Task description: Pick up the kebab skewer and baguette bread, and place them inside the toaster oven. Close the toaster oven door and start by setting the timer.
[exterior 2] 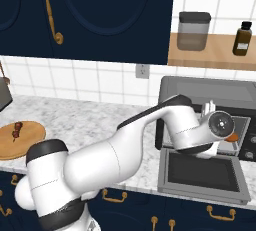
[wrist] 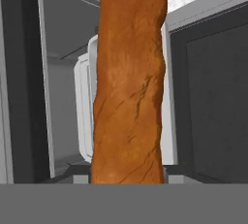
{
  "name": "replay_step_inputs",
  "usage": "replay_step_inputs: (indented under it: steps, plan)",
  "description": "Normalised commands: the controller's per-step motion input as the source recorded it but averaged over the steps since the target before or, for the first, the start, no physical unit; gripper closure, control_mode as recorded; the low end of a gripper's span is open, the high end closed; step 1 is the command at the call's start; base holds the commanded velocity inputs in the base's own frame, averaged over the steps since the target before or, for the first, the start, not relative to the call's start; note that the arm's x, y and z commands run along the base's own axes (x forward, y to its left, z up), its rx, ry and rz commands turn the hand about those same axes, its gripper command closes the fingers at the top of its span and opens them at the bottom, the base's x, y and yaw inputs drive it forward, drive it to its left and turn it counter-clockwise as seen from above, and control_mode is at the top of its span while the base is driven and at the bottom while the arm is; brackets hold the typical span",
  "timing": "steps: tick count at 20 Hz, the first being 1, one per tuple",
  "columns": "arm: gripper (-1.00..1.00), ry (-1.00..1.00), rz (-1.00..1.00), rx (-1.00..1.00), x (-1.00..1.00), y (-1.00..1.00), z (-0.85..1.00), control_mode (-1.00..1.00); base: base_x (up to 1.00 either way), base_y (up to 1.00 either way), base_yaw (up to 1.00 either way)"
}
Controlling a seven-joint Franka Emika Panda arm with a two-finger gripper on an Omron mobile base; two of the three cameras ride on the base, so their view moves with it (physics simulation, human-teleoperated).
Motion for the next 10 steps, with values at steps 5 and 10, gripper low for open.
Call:
replay_step_inputs:
  steps: [5,10]
  plan:
    - [1.0,0.0,0.0,-0.01,0.05,0.17,0.0,-1.0,0.0,0.0,0.0]
    - [1.0,0.0,0.0,-0.01,0.13,0.17,-0.01,-1.0,0.0,0.0,0.0]
